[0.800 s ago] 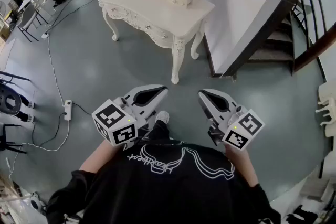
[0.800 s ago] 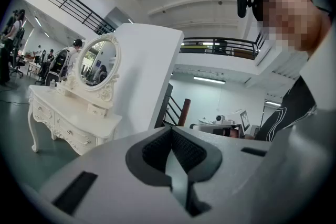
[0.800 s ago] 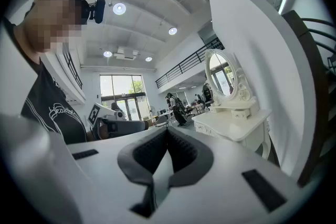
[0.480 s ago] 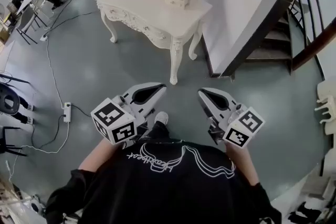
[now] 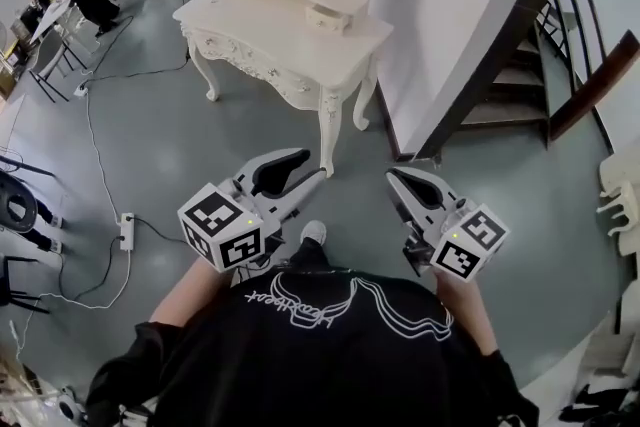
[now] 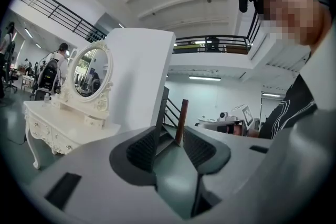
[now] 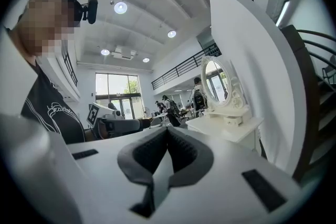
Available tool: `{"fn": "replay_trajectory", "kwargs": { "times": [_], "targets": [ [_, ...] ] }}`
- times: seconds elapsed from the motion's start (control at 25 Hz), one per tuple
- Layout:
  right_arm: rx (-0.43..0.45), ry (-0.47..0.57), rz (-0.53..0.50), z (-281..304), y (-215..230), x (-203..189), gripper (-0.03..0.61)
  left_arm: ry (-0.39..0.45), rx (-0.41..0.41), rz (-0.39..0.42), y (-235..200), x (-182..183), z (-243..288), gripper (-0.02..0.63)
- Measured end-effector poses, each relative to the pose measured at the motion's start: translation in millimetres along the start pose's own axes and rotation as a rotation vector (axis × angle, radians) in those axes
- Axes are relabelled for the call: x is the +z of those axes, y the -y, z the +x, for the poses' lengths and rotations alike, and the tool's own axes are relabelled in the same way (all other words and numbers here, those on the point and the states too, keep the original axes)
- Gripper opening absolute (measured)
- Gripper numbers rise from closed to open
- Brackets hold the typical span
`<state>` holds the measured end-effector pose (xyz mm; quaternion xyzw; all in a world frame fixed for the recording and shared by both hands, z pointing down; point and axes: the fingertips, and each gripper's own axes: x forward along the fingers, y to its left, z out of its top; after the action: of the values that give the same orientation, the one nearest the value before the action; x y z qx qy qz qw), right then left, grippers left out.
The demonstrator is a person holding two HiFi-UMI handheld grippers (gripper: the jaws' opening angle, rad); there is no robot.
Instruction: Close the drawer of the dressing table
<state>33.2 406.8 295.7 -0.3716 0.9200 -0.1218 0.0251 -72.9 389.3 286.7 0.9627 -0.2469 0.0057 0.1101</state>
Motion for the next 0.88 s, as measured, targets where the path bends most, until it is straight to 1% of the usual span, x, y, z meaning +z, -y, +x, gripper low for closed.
{"fn": "replay_trajectory", "kwargs": {
  "times": [0.12, 0.28, 0.4, 0.6, 0.88],
  "targets": [
    [-0.002, -0.004, -0.001, 4.1, 5.2, -0.4, 0.005, 0.001, 0.002, 0.004, -9.1, -1.4, 4.4, 0.181],
    [-0.003, -0.022, 0.007, 14.4, 15.8, -5.3, 0.005, 0.0, -0.014, -0.001, -22.4, -4.1, 16.0, 0.207],
    [-0.014, -0.026, 0.013, 23.0, 32.5, -5.6, 0.005, -0.002, -0.006, -0.009, -38.9, -4.4, 29.2, 0.213],
    [-0.024, -0.028, 0.023, 48.0, 69.4, -3.2, 0.005, -0.023, 0.025, -0.032, -80.4, -10.2, 54.5, 0.215],
    [-0.039, -0.05, 0.057, 98.8, 135.0, 5.6, 0.005, -0.036, 0.068, -0.053, -155.0, -1.7, 97.7, 0.213]
  ]
}}
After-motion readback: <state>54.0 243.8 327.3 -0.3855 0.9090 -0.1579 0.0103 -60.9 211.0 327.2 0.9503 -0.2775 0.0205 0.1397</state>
